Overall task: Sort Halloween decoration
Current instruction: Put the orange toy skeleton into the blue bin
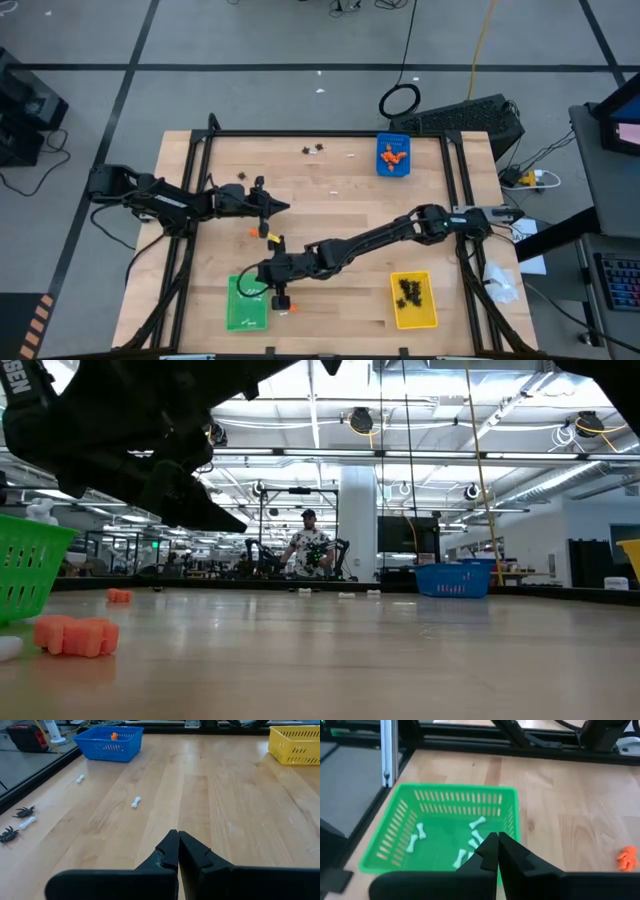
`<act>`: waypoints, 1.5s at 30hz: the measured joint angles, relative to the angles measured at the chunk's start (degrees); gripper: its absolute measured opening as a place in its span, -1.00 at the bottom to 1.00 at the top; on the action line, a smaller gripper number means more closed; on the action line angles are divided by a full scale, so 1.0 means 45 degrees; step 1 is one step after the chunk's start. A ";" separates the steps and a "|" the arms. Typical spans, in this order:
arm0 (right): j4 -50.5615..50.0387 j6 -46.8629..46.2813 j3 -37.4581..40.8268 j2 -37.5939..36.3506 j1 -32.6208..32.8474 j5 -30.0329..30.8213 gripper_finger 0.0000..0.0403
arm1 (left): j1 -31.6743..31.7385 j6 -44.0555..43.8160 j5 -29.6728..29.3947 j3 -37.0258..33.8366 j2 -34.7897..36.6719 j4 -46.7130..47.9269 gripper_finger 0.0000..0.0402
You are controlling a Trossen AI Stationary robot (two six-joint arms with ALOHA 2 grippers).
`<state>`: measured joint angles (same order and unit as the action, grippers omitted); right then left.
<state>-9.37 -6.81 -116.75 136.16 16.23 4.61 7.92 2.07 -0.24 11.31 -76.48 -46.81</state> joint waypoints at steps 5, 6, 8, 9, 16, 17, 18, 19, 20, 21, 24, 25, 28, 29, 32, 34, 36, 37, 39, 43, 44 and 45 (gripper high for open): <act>-0.0522 0.0426 0.0243 -0.0034 0.0121 0.0985 -1.00 | 0.0000 -0.0019 0.0003 0.0000 -0.0003 0.0000 -0.96; -0.0411 0.0548 0.0446 -0.0034 0.0172 0.1460 -1.00 | 0.0000 -0.0024 0.0003 0.0000 -0.0003 0.0009 -0.96; -0.0263 0.0719 0.0744 0.0009 0.0244 0.2091 -1.00 | 0.0000 -0.0024 0.0003 0.0000 -0.0003 0.0019 -0.96; -0.0195 0.0753 0.0845 0.0019 0.0254 0.2204 -1.00 | 0.0000 -0.0029 0.0003 0.0000 -0.0003 0.0024 -0.96; 0.0983 0.0951 0.2363 -0.0409 0.0199 0.1633 -1.00 | -0.0005 -0.0029 0.0008 0.0000 -0.0003 0.0062 -0.96; 0.1068 0.1028 0.2725 -0.0694 0.0199 0.1657 -1.00 | -0.0005 -0.0032 0.0008 0.0000 -0.0003 0.0075 -0.96; 0.1585 0.1074 0.3163 -0.1051 0.0175 0.1760 -1.00 | -0.0005 -0.0034 0.0008 0.0000 -0.0003 0.0116 -0.96; 0.2038 0.1115 0.3792 -0.1635 0.0165 0.1973 -1.00 | -0.0005 -0.0032 0.0008 0.0000 -0.0003 0.0159 -0.96; 0.2428 0.1232 0.4579 -0.2314 0.0153 0.2093 -1.00 | -0.0010 -0.0030 0.0013 0.0000 -0.0003 0.0155 -0.96; 0.3028 0.1301 0.5401 -0.2959 0.0115 0.2266 -1.00 | -0.0010 -0.0034 0.0013 0.0000 -0.0003 0.0156 -0.96; 0.5255 0.1110 0.8465 -0.4748 -0.0159 0.2268 -1.00 | -0.0005 -0.0034 0.0013 0.0000 -0.0003 0.0153 -0.96; 0.5979 0.0996 0.9558 -0.5205 -0.0267 0.2276 -1.00 | -0.0001 -0.0037 0.0013 0.0000 -0.0003 0.0136 -0.96; 0.7744 0.0564 1.2428 -0.6541 -0.0671 0.2266 -1.00 | -0.0005 -0.0098 0.0022 0.0081 -0.0003 0.0285 -0.96; 0.8285 0.0349 1.3153 -0.6961 -0.0854 0.2241 -1.00 | -0.0005 -0.0235 0.0022 0.0170 -0.0003 0.0395 -0.96; 0.9094 -0.0081 1.4914 -0.8202 -0.1519 0.1583 -1.00 | -0.0002 -0.0447 0.0201 0.0645 -0.0003 0.1307 -0.96; 0.9049 -0.0107 1.5630 -0.8885 -0.2007 0.1159 -1.00 | -0.0005 -0.0301 0.0432 0.1182 -0.0003 0.2531 -0.96; 0.8775 0.0068 1.6150 -0.9692 -0.2484 0.0866 -1.00 | -0.0037 0.0014 0.0489 0.1897 -0.0003 0.4115 -0.98; 0.8781 0.0236 1.6266 -1.0045 -0.2731 0.0667 -1.00 | -0.0039 0.0159 0.0493 0.2334 -0.0003 0.5023 -0.99; 0.8339 0.0695 1.6535 -1.0785 -0.3137 0.0584 -1.00 | -0.0067 0.0416 0.0506 0.3286 -0.0003 0.7227 -0.99; 0.6591 0.1481 1.6656 -1.1852 -0.3793 0.0581 -1.00 | -0.0321 0.0998 0.0568 0.5332 -0.0003 1.1940 -0.99; 0.6379 0.1558 1.6660 -1.2083 -0.3906 0.0583 -1.00 | -0.0407 0.1014 0.0566 0.5763 -0.0003 1.2906 -0.99; 0.6178 0.1629 1.6645 -1.2282 -0.3989 0.0591 -1.00 | -0.0530 0.1008 0.0569 0.6176 -0.0003 1.3889 -0.99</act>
<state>18.43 0.52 -41.85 80.89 -1.72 7.27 5.54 6.60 2.32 39.10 -76.49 15.69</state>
